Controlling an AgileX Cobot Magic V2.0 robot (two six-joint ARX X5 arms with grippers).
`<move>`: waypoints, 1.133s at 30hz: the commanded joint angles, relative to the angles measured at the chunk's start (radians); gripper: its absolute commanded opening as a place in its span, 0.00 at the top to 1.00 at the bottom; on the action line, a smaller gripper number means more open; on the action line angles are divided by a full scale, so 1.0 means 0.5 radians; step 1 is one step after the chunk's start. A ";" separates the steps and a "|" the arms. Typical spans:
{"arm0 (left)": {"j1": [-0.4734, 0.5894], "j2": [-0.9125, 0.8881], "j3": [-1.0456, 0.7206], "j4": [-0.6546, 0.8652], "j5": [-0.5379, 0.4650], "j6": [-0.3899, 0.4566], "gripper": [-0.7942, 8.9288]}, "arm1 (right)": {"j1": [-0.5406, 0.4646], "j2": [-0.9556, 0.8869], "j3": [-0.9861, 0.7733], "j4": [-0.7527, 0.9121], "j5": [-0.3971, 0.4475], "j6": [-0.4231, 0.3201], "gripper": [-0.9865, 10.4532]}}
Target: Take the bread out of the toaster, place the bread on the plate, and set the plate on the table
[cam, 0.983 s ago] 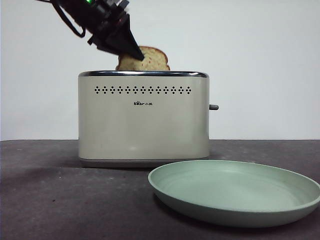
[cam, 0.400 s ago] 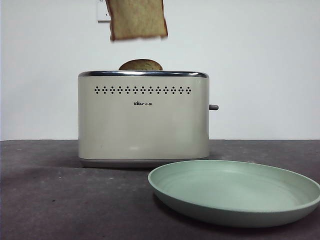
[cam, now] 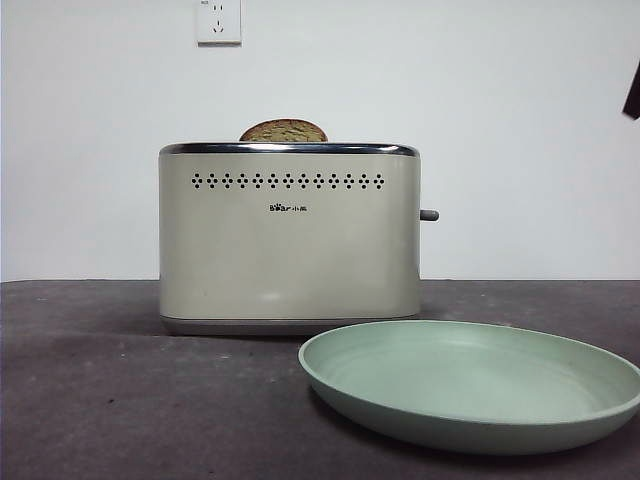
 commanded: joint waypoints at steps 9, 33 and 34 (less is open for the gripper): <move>0.062 -0.555 -0.588 0.050 -0.021 -0.140 0.91 | 0.068 0.347 0.002 0.213 -0.059 0.014 0.62; 0.092 -1.269 -1.177 -0.101 -0.017 -0.372 0.91 | 0.124 1.217 -0.201 0.761 -0.063 0.055 0.75; 0.092 -1.269 -1.177 -0.100 -0.015 -0.377 0.91 | 0.124 1.236 -0.201 0.763 -0.063 0.054 0.76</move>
